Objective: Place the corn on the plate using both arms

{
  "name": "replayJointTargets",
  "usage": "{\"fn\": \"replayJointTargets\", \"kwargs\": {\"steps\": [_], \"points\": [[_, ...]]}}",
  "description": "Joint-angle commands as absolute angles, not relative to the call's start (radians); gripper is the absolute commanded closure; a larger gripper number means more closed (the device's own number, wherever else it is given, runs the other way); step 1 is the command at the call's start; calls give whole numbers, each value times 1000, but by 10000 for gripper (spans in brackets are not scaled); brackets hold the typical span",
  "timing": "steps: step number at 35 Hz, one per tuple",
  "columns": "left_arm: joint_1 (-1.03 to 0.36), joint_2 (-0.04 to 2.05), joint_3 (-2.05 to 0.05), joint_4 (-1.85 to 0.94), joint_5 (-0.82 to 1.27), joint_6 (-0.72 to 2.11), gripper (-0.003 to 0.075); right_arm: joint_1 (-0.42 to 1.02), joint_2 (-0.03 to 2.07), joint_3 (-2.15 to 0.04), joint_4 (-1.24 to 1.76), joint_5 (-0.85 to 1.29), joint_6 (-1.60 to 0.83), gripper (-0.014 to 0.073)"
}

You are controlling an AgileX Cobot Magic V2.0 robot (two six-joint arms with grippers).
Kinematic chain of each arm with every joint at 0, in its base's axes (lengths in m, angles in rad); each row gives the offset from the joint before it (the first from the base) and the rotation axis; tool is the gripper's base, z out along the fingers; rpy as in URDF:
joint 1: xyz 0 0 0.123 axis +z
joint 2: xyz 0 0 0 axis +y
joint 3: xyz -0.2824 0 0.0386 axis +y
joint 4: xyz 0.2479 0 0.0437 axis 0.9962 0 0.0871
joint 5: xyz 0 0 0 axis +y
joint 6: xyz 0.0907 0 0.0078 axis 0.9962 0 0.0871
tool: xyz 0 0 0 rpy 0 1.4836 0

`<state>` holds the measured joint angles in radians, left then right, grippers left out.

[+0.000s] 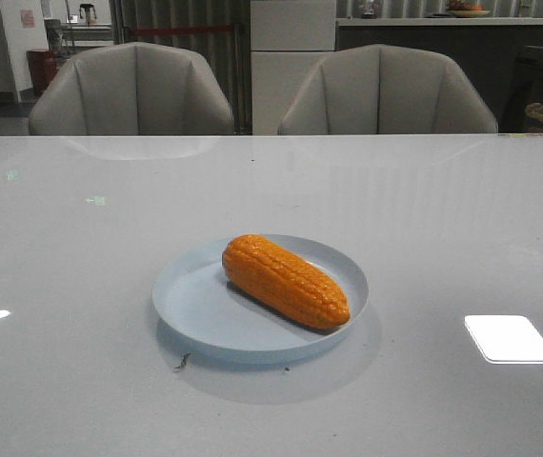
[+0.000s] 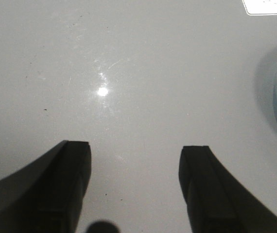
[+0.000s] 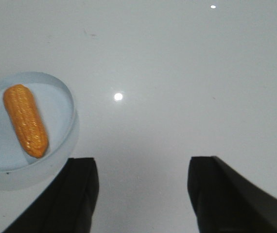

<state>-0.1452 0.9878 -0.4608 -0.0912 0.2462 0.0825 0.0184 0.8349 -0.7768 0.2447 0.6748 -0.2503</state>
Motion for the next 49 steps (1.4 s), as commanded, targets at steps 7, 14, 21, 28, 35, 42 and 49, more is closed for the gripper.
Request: {"fn": "replayJointTargets", "kwargs": {"steps": [7, 14, 21, 28, 35, 42, 49], "points": [[-143, 937, -488, -99, 64, 74, 259, -38, 668, -580, 246, 595, -250, 84], [-143, 811, -488, -99, 60, 74, 259, -38, 639, -509, 246, 563, -250, 84], [-143, 706, -488, -99, 140, 74, 259, -38, 639, -508, 246, 535, -249, 84], [-143, 641, -488, -88, 212, 80, 259, -38, 640, -508, 246, 533, -249, 84], [-143, 626, -472, -88, 212, 80, 302, -38, 640, -508, 246, 534, -249, 86], [-143, 626, -470, -88, 197, 80, 467, -38, 640, -508, 246, 534, -249, 188], [-143, 626, -470, -88, 169, 80, 589, -38, 640, -508, 246, 534, -249, 390]]}}
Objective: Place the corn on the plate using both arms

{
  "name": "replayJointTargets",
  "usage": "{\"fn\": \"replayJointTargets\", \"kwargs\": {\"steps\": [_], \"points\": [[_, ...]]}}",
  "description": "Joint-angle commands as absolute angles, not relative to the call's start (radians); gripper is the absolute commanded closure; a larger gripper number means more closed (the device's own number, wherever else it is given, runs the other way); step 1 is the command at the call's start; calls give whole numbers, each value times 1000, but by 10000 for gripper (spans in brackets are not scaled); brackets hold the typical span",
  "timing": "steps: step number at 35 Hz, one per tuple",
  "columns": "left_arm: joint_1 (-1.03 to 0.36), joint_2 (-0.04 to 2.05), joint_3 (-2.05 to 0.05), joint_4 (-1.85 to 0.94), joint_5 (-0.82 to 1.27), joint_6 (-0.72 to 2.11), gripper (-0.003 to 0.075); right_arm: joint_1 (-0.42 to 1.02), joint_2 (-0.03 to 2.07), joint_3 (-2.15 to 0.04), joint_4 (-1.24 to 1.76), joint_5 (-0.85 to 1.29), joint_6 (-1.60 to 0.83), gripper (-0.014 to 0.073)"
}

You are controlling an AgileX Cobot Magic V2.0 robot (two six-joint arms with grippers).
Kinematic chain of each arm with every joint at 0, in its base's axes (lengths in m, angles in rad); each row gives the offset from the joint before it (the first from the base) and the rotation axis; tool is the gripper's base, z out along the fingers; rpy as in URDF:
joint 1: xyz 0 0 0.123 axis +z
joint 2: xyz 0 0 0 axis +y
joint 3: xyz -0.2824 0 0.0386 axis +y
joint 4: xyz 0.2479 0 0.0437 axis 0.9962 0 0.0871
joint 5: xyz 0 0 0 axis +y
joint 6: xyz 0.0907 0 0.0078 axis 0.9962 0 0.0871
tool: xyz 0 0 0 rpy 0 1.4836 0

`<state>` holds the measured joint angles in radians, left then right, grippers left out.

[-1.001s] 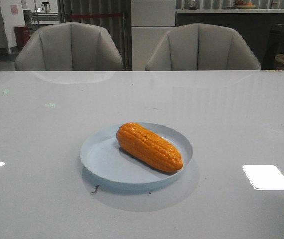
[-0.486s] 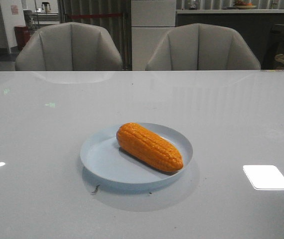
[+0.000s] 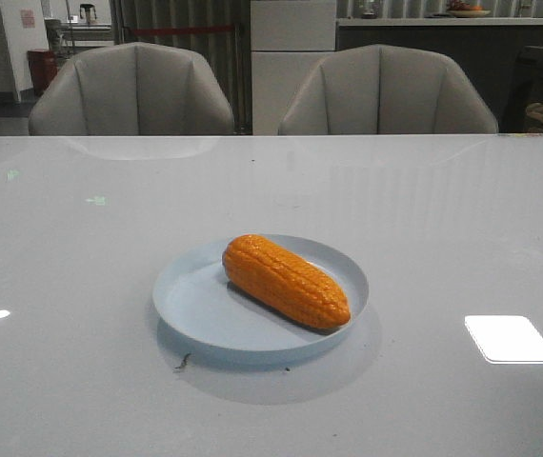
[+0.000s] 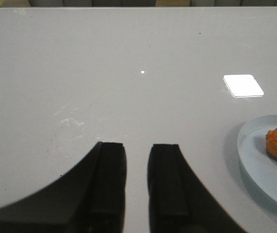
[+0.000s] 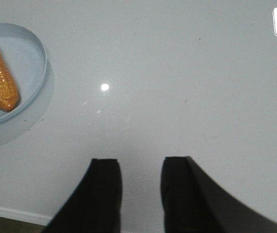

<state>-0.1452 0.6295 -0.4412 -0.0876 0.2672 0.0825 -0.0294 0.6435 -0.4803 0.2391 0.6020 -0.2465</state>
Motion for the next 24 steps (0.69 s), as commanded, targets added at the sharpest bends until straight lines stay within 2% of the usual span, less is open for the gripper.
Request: {"fn": "replayJointTargets", "kwargs": {"steps": [1, 2, 7, 24], "points": [[-143, 626, -470, -88, 166, 80, 612, -38, 640, -508, 246, 534, -249, 412], [-143, 626, -470, -88, 163, 80, 631, -38, 640, -508, 246, 534, -249, 440], [-143, 626, -470, -88, 154, 80, 627, -38, 640, -508, 246, 534, -249, 547], [-143, 626, -470, -88, 155, 80, 627, -38, 640, -508, 246, 534, -249, 540]]}}
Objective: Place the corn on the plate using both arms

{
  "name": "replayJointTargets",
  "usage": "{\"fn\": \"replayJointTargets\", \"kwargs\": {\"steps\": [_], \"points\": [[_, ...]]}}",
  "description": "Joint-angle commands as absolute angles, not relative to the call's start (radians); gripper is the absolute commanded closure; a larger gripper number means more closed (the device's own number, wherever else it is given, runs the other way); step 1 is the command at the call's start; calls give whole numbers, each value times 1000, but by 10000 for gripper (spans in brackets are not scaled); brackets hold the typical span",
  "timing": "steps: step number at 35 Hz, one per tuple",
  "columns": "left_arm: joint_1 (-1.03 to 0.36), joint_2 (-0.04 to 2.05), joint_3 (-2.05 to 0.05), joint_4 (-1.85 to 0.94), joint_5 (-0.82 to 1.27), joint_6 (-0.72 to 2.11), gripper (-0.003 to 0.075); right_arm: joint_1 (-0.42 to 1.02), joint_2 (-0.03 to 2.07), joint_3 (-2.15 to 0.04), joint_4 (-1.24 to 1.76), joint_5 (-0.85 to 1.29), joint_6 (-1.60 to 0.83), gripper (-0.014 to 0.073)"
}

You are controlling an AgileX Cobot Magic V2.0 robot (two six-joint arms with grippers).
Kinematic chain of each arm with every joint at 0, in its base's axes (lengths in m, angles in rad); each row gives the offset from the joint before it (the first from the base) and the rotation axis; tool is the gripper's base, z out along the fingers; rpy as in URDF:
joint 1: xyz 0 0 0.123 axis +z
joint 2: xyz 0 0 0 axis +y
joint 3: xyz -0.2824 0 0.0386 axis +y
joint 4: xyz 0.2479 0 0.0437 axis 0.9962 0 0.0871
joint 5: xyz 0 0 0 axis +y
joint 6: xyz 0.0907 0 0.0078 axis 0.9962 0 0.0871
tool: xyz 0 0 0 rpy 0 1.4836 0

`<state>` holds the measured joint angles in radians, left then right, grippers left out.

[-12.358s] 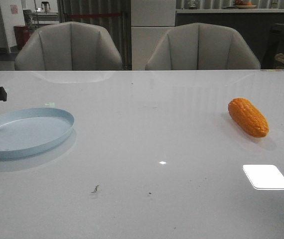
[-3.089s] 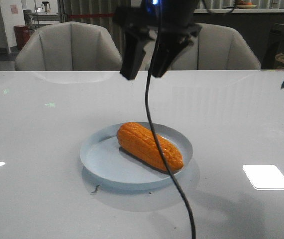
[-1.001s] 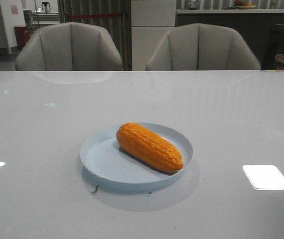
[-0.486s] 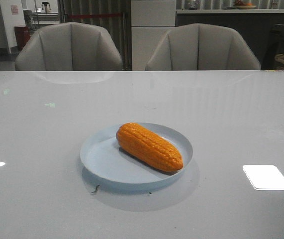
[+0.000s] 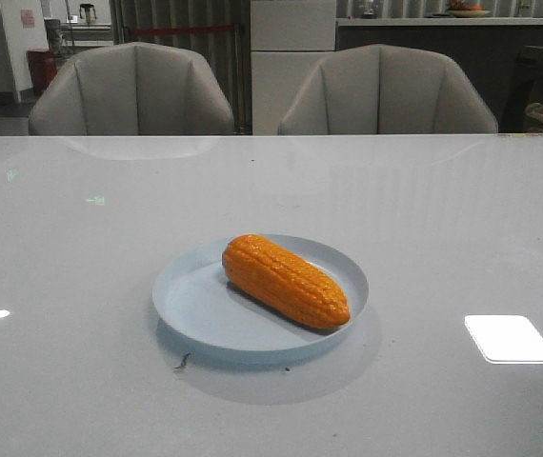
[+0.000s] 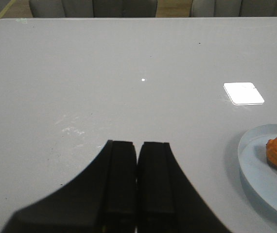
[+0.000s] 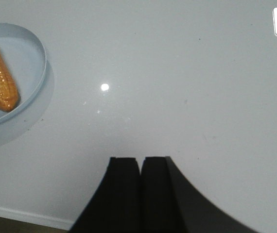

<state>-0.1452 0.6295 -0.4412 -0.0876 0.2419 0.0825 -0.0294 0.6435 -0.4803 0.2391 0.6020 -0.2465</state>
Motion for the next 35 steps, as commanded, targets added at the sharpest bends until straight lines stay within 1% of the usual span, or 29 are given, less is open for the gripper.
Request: {"fn": "replayJointTargets", "kwargs": {"steps": [1, 15, 21, 25, 28, 31, 35], "points": [[-143, 626, -470, -88, 155, 80, 627, -38, 640, -508, 246, 534, -249, 540], [-143, 626, -470, -88, 155, 80, 627, -38, 640, -508, 246, 534, -249, 540], [-143, 603, -427, -88, 124, 80, 627, -38, 640, -508, 246, 534, -249, 540], [-143, 528, -339, -88, 8, 76, 627, -38, 640, -508, 246, 534, -249, 540], [-143, 430, -255, -88, -106, 74, 627, -38, 640, -508, 246, 534, -249, 540], [-143, 346, -196, -87, -148, 74, 627, -38, 640, -508, 246, 534, -249, 540], [-143, 188, -123, -41, -148, 74, 627, -38, 640, -508, 246, 534, -249, 540]]}}
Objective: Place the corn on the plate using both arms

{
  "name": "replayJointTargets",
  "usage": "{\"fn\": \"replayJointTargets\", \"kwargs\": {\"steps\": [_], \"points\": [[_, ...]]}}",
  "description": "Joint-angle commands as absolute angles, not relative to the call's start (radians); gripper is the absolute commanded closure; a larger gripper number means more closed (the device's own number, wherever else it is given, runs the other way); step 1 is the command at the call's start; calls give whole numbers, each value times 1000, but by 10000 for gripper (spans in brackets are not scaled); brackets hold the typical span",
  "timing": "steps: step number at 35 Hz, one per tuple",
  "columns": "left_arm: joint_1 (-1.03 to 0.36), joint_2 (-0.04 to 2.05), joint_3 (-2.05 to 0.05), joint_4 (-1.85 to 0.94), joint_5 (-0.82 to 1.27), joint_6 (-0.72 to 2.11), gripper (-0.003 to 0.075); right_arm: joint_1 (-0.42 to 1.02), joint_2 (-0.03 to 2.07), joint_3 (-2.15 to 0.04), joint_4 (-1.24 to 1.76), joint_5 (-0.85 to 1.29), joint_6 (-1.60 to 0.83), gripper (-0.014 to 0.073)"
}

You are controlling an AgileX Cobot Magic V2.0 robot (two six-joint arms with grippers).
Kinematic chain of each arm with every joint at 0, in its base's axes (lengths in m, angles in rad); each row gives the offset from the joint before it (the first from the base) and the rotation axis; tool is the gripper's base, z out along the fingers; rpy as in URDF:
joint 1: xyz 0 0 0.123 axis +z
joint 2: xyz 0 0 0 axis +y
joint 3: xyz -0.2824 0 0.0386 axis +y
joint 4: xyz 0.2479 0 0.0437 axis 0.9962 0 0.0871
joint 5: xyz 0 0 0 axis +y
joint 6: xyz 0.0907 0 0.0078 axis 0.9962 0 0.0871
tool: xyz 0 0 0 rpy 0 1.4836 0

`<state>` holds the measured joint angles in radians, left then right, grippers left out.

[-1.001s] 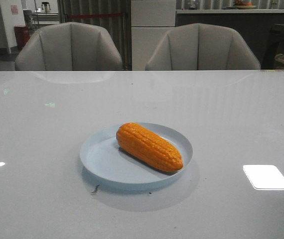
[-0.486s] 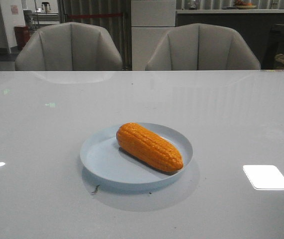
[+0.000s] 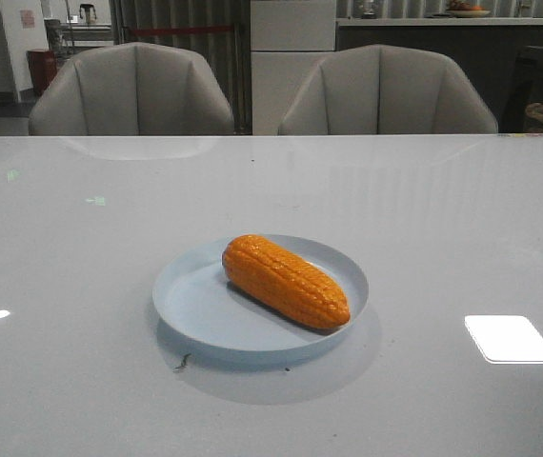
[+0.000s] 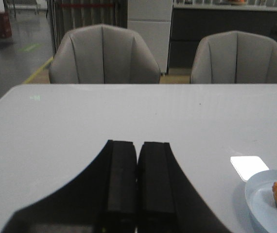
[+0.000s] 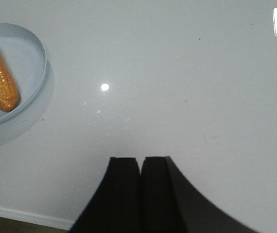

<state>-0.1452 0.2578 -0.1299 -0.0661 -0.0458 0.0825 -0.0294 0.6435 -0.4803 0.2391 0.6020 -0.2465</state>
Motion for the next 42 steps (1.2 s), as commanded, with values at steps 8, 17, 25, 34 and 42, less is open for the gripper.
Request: {"fn": "replayJointTargets", "kwargs": {"steps": [8, 17, 25, 34, 42], "points": [[-143, -30, -5, -11, -156, 74, 627, -38, 640, -508, 246, 533, -249, 540], [-141, -28, 48, -22, -88, 74, 627, -38, 640, -508, 246, 531, -249, 540], [-141, -26, 48, -22, -84, 74, 627, -38, 640, -508, 246, 531, -249, 540], [-141, -26, 48, -22, -84, 74, 627, -38, 640, -508, 246, 531, -249, 540], [-141, -26, 48, -22, -84, 74, 627, -38, 640, -508, 246, 531, -249, 540]]}}
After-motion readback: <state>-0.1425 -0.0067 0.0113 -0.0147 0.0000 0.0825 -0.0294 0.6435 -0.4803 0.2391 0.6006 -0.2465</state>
